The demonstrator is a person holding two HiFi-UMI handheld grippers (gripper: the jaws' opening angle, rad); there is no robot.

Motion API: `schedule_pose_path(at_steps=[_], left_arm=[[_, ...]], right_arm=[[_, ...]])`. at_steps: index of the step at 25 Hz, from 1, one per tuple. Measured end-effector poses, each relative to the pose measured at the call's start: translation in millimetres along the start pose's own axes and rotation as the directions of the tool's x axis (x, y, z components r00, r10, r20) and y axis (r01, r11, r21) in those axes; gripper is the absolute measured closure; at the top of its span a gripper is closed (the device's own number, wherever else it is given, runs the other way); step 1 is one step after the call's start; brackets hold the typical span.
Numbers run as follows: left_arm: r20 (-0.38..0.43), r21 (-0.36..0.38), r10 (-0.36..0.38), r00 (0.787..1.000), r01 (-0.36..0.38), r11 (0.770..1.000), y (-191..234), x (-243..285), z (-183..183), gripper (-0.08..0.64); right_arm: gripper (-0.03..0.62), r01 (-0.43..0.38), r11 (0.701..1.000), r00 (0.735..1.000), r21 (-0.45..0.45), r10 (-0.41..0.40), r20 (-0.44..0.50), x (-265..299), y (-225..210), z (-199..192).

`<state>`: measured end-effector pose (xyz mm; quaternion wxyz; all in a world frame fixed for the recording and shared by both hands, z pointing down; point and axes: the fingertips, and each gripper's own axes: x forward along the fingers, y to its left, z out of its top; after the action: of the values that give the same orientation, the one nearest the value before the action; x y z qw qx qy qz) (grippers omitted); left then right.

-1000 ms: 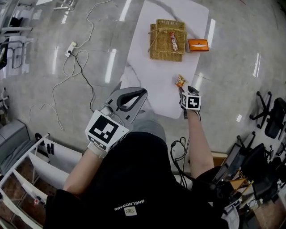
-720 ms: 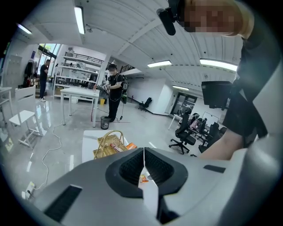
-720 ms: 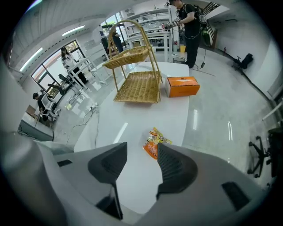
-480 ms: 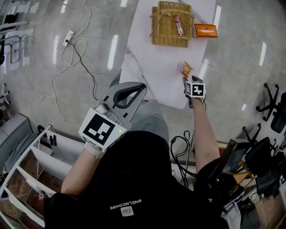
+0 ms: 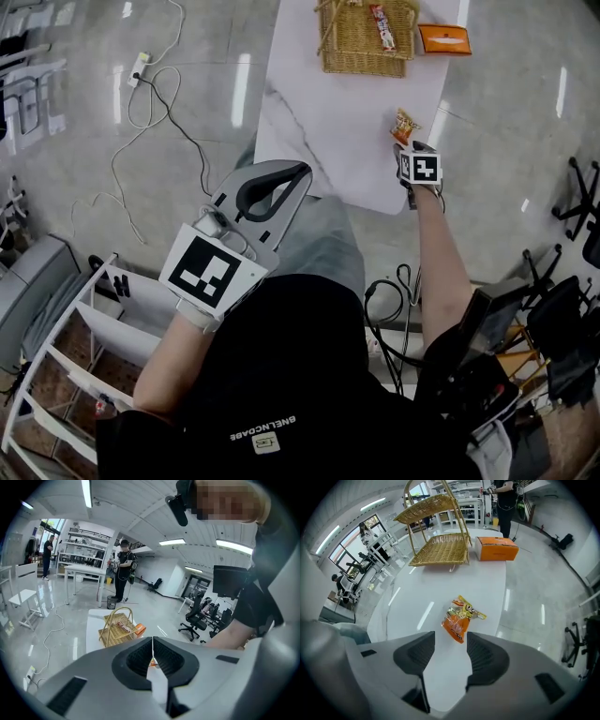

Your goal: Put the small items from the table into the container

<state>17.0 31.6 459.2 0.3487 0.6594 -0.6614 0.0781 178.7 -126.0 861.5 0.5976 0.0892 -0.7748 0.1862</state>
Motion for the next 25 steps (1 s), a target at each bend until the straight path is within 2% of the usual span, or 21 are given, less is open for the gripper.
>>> schedule_pose_path(at_steps=[6, 20, 25], left_arm=[[-0.005, -0.014, 0.004, 1.0, -0.004, 1.0, 5.5, 2.5, -0.9, 0.552], [-0.029, -0.058, 0.011, 1.0, -0.013, 0.998, 16.7, 8.8, -15.5, 0.552], [-0.034, -0.059, 0.004, 0.999, -0.006, 0.998, 14.3, 12.9, -20.2, 0.552]], right_arm=[[0.391, 0.007, 1.0, 1.0, -0.012, -0.008, -0.028, 16.9, -5.0, -0.1], [0.394, 0.006, 1.0, 0.996, 0.023, -0.004, -0.085, 42.3, -10.0, -10.5], [0.428, 0.019, 1.0, 0.997, 0.024, -0.017, -0.077, 45.1, -14.1, -9.0]])
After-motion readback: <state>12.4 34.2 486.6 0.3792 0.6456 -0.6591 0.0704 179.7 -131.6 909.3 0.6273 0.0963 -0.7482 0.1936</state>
